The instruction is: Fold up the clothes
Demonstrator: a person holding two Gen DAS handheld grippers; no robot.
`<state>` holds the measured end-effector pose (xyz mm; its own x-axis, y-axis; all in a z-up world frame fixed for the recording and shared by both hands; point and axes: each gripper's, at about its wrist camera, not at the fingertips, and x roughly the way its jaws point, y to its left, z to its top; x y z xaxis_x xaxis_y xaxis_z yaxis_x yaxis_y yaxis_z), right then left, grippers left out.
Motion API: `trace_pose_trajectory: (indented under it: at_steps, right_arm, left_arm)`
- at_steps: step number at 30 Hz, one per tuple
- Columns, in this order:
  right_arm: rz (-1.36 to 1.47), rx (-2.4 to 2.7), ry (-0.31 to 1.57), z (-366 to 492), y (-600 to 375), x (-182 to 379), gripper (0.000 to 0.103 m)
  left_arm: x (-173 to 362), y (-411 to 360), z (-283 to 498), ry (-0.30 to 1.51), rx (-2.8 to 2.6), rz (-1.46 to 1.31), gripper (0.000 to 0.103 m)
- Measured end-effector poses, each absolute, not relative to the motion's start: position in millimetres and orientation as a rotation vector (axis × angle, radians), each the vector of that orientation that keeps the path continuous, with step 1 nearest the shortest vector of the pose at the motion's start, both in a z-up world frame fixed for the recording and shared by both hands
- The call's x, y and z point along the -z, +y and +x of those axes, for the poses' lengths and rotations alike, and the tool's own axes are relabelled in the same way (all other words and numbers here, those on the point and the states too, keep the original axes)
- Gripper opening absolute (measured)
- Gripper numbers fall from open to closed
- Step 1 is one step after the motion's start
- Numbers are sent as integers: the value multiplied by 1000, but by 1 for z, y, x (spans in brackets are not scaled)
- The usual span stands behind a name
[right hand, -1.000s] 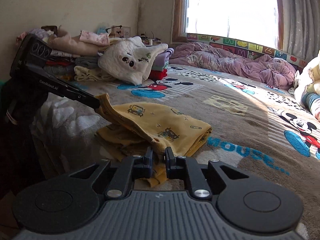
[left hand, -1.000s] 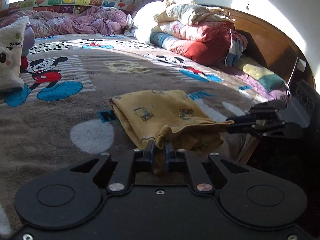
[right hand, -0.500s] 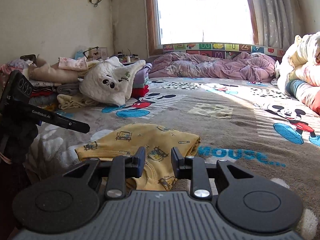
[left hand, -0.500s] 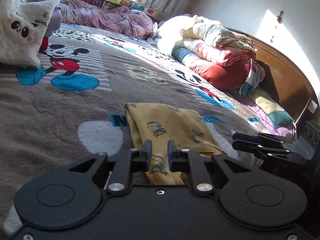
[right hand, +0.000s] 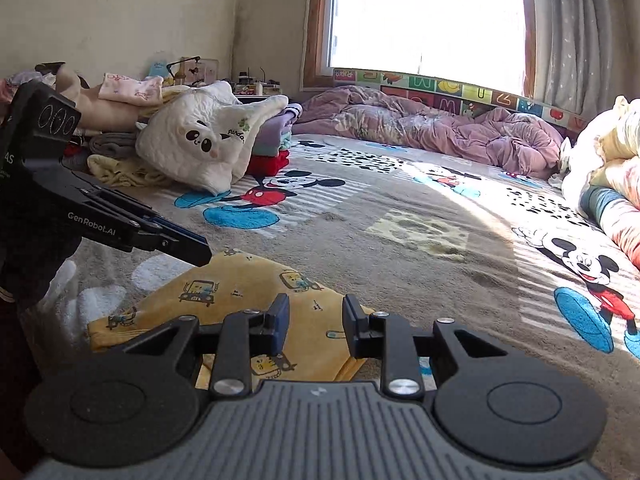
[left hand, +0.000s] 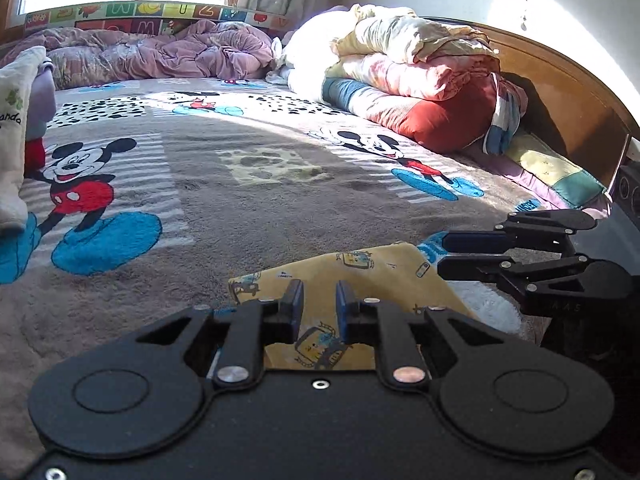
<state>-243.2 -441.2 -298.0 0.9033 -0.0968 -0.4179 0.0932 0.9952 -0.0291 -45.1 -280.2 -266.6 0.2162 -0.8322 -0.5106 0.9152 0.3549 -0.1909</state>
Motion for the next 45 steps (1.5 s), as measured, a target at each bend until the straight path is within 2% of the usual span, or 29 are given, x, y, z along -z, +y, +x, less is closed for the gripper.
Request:
trace_pose_trajectory:
  at_steps: [5,9,12,14,18,23,27,33,38,40,45]
  right_arm:
    - [-5,88,533,-198,-463,325,28]
    - [15,85,583,-189,-477,329,29]
    - [-79,87,510,-196,-466,315,29]
    - [-109,53,466,-193,-460,311,29]
    - [-160,31,596,-170,-453,333,26]
    - [-210,29,546,-180,-443,319,25]
    - [-170,42,598,-176,-449,333,24]
    - [-132,55,536,-216,-438,311,24]
    - [-103,0,582,-248,-417,315,24]
    - [-55,8,614,-250,-413,324,27]
    - [30,68,580,-267,-405,325,28]
  left_arm:
    - [296,-307,-29,703,1190,260,19]
    - [282,-303,-29,642,1232,275,20]
    - [272,-305,-23,605,1254,201,20]
    - [276,-319,-27,604,1266,248,20]
    - [296,-344,-54,531,1235,497,20]
    - [289,-335,-41,570,1239,406,20]
    - [293,-331,-38,590,1238,372,20]
    - [273,-282,-55,535,1251,273,20]
    - [283,-257,-89,580,1237,393,20]
    - [299,-264,-96,594,1199,463,20]
    - [284,-238,-85,649,1173,209,23]
